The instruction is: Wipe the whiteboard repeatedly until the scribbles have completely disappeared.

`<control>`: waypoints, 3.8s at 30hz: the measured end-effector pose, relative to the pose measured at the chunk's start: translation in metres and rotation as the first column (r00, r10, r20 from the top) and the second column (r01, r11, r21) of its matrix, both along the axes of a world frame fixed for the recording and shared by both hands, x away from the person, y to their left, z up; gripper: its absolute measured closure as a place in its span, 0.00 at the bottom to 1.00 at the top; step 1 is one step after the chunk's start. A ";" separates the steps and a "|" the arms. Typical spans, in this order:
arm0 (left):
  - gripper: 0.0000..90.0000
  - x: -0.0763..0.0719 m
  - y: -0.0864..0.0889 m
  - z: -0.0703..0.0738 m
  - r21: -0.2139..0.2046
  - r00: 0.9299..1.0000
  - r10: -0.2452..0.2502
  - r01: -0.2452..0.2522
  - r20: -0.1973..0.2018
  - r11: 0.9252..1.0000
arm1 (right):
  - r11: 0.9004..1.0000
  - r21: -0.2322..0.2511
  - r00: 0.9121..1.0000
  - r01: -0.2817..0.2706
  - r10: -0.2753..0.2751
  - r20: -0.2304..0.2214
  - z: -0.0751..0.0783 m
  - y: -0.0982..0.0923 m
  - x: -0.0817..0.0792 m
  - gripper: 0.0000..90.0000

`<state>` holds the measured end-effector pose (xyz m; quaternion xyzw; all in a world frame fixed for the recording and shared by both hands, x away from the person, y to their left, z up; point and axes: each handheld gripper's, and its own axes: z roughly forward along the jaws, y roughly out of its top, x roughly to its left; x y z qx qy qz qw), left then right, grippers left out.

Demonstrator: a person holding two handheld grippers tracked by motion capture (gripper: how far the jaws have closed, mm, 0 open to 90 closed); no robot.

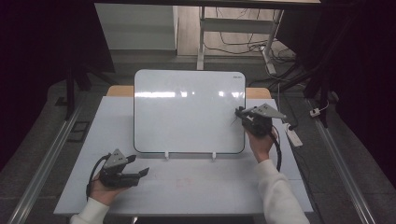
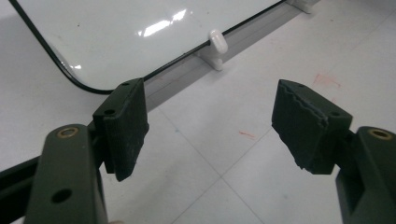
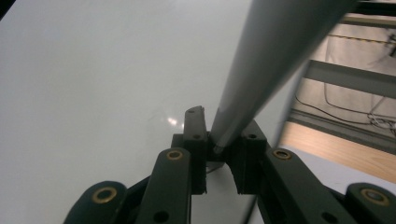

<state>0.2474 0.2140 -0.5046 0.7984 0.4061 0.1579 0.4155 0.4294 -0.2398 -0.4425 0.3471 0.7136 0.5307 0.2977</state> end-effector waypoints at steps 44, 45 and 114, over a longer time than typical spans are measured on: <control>0.31 0.000 0.000 0.000 -0.004 1.000 0.001 -0.001 -0.001 1.000 | 0.995 -0.079 0.998 -0.061 0.059 -0.028 -0.012 0.003 -0.018 0.87; 0.31 -0.001 0.001 0.000 -0.003 1.000 0.001 -0.001 0.002 1.000 | 0.997 -0.050 0.998 -0.058 0.056 -0.040 -0.014 0.001 -0.018 0.87; 0.32 0.001 0.003 0.007 -0.041 0.998 0.027 -0.025 0.050 0.999 | 0.949 -0.008 0.926 -0.315 0.305 -0.223 -0.021 0.021 -0.088 0.87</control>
